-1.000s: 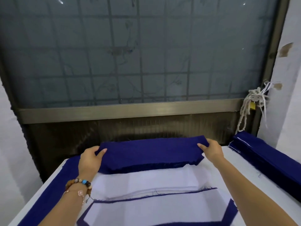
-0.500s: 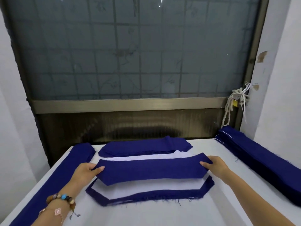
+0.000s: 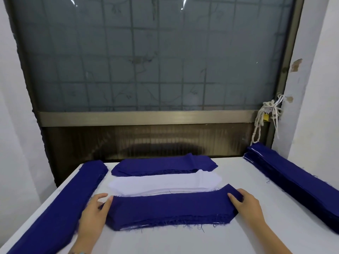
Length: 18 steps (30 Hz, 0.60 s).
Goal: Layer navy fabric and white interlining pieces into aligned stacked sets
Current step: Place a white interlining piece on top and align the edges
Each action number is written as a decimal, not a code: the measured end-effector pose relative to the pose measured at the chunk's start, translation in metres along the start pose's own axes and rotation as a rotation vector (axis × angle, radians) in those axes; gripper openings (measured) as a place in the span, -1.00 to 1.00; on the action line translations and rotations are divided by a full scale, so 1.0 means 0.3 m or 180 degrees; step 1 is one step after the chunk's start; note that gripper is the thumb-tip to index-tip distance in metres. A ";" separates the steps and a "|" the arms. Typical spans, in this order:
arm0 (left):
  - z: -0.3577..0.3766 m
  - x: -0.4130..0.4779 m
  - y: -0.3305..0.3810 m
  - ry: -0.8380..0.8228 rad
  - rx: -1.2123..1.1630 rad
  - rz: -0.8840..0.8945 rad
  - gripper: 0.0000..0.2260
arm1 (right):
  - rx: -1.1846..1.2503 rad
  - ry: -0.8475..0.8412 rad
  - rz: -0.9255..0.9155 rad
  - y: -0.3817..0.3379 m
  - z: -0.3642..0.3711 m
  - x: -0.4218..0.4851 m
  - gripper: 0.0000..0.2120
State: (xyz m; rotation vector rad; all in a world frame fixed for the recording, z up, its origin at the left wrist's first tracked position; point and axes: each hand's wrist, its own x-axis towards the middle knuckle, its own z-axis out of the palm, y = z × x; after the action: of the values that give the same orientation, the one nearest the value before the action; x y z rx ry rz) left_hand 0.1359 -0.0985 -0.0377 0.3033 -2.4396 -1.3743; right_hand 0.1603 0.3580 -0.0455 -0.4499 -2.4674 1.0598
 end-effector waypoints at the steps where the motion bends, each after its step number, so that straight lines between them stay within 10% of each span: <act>1: -0.002 -0.001 -0.001 0.0000 0.0004 -0.0004 -0.84 | 0.0002 0.0010 -0.0003 0.001 0.001 0.001 -0.86; 18: 0.005 -0.022 -0.025 0.0160 0.0237 0.0579 -0.81 | 0.0016 0.0007 -0.0134 0.022 0.009 0.009 -0.80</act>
State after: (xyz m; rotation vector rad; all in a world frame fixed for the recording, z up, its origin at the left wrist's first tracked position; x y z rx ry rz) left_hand 0.1416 -0.0989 -0.0459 0.1276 -2.4140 -1.1876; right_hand 0.1575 0.3619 -0.0515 -0.3956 -2.4606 1.0480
